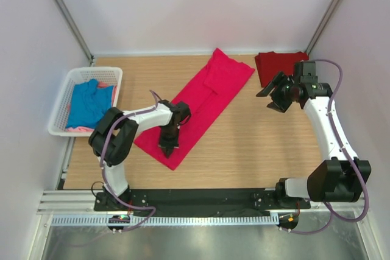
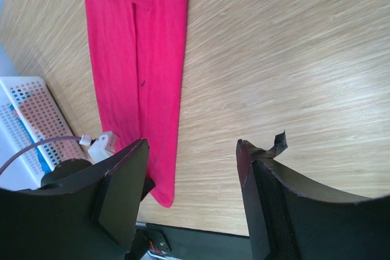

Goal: Fold and stack the t-shirts
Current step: Fold the tshirt

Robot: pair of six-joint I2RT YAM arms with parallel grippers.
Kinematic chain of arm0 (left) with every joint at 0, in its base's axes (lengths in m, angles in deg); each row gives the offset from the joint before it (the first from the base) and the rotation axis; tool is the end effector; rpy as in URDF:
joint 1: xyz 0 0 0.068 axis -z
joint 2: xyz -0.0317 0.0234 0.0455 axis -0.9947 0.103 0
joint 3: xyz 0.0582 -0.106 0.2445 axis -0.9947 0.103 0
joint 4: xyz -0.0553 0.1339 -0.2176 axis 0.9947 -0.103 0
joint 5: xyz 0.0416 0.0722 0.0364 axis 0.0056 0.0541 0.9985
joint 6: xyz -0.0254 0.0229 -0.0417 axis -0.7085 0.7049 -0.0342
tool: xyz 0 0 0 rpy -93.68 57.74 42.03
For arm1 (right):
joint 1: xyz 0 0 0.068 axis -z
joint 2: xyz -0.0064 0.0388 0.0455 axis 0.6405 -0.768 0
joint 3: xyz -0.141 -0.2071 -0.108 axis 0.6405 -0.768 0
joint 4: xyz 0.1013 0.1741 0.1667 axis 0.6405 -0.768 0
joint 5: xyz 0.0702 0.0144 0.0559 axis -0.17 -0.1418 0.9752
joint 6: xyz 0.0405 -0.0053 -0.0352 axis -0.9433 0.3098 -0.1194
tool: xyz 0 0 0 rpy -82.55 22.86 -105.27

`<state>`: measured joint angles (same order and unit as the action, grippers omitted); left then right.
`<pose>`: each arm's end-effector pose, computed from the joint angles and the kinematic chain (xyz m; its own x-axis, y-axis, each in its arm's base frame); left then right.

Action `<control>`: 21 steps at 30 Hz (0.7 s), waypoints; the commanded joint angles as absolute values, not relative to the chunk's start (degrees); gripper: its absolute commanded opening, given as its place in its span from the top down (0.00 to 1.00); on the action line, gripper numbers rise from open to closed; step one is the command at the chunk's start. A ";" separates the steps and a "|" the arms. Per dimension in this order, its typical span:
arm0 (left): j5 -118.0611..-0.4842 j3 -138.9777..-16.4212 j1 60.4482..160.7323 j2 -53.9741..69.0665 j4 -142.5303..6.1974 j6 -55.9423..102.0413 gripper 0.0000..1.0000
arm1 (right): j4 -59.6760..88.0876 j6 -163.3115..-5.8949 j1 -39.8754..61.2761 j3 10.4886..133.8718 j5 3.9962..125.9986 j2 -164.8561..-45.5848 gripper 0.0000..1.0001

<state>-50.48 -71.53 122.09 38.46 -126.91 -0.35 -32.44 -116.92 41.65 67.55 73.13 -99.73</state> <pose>0.2417 -0.1885 0.1453 -0.9943 0.0494 0.0940 0.0567 0.9954 0.0770 0.2703 0.0012 0.3244 -0.6961 0.6299 -0.3446 0.3895 0.7345 0.5557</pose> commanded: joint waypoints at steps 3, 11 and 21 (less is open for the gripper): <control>-50.66 -67.59 127.24 40.42 -125.38 -9.13 1.00 | -35.30 -116.37 41.41 69.85 70.19 -97.18 0.33; -54.34 -72.76 139.28 44.36 -126.61 -20.82 1.00 | -41.09 -114.53 41.50 72.48 66.50 -97.09 0.33; -45.84 -89.37 142.90 41.58 -142.85 -19.08 0.65 | -43.30 -123.82 31.79 60.72 65.63 -85.52 0.34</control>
